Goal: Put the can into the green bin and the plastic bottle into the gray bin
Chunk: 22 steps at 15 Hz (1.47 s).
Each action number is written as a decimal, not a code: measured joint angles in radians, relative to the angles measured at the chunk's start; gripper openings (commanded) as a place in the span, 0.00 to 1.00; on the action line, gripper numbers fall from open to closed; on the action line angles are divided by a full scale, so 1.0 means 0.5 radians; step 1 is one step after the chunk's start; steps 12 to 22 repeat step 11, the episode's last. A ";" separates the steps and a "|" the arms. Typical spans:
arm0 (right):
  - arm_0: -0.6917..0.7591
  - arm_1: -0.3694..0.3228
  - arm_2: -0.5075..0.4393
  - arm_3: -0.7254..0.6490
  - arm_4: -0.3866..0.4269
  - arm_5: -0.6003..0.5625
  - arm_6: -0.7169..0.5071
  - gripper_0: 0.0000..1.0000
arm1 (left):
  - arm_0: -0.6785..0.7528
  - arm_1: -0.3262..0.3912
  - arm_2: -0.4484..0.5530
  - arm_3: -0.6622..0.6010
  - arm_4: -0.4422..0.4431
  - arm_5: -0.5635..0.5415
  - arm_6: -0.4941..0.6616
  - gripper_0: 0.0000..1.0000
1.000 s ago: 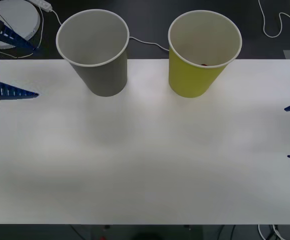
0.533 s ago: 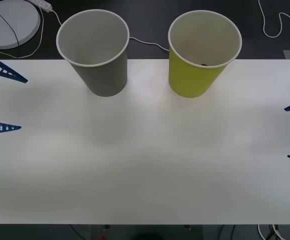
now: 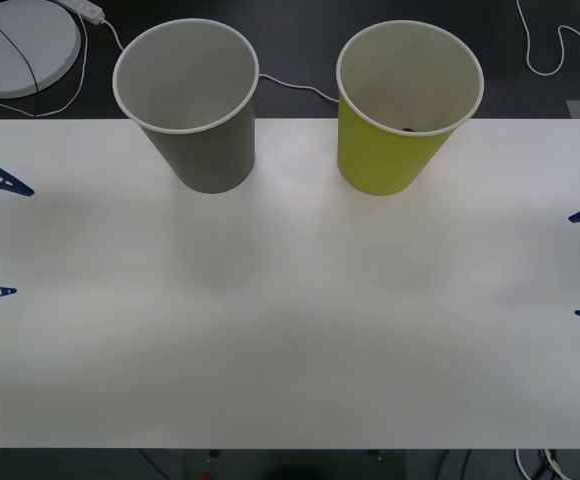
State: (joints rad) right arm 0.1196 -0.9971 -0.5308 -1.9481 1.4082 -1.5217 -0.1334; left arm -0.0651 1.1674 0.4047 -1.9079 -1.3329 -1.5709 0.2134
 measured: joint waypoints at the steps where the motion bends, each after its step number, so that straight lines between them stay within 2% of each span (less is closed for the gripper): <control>1: 0.000 0.000 0.000 0.000 0.000 0.000 0.000 1.00 | 0.055 0.000 0.031 -0.042 -0.003 0.000 -0.009 1.00; 5: 0.000 0.000 0.000 0.000 0.000 0.000 0.000 1.00 | 0.166 0.000 0.092 -0.094 -0.014 0.000 -0.071 1.00; 22: 0.000 0.000 0.000 0.000 0.000 0.000 0.000 1.00 | 0.167 0.000 0.093 -0.094 -0.039 0.000 -0.093 1.00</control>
